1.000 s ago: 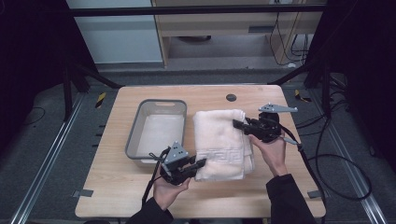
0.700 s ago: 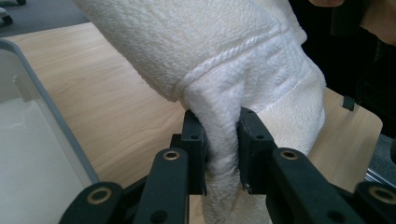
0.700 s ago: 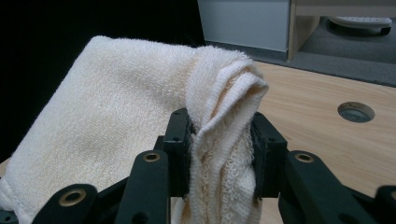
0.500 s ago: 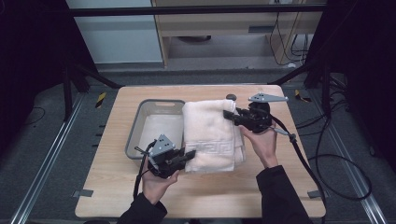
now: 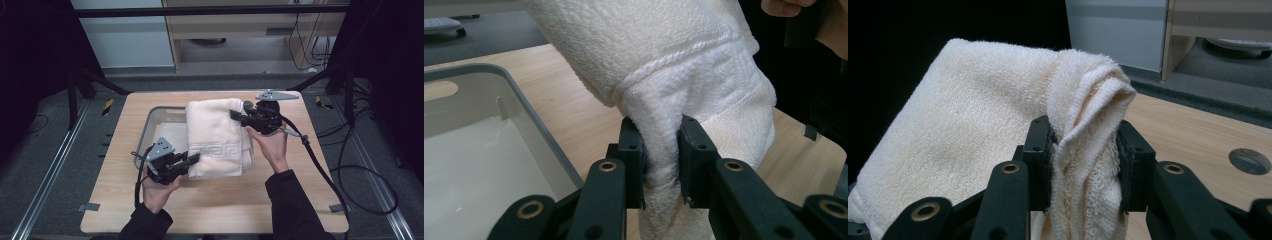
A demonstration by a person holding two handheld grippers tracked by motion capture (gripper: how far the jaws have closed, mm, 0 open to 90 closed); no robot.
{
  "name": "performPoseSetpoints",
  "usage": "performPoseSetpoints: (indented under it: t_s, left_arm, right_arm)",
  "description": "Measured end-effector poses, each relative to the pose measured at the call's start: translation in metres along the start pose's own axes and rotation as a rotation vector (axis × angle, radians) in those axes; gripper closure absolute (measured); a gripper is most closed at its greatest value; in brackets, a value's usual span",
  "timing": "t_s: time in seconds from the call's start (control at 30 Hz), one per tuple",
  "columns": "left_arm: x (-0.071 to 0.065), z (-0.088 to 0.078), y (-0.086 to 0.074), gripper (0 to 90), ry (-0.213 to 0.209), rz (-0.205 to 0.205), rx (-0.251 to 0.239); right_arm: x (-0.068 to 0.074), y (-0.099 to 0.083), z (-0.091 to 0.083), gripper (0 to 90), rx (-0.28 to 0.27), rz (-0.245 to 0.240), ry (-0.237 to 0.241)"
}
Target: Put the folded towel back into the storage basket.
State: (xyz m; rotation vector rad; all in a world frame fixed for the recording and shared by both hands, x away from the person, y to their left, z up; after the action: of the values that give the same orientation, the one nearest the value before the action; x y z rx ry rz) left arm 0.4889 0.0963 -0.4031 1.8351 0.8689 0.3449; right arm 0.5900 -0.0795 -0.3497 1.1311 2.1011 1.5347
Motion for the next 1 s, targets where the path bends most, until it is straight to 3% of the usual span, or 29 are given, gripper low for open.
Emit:
performPoseSetpoints:
  t_s: [0.33,1.0]
  left_arm:
    - [0.014,-0.013,0.008,74.4,0.040,0.005,-0.021]
    - [0.048,-0.041,0.016,74.3,0.084,-0.056,-0.051]
  right_arm:
    - [0.012,0.016,0.011,64.7,-0.018,-0.016,0.015]
    - [0.039,0.044,0.044,64.7,-0.021,-0.054,0.039]
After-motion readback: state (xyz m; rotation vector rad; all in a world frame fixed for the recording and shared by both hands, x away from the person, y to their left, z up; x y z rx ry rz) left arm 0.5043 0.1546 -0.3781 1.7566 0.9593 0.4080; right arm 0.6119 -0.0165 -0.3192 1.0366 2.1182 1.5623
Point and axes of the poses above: each handheld gripper's, and its own axes: z roughly forward along the jaws, y roughly out of its top, x roughly to its left, the point moved 9 cm from there along z, roughly forward along the jaws, and after that the axes turned 1 degree about x, right-handed, at the moved point
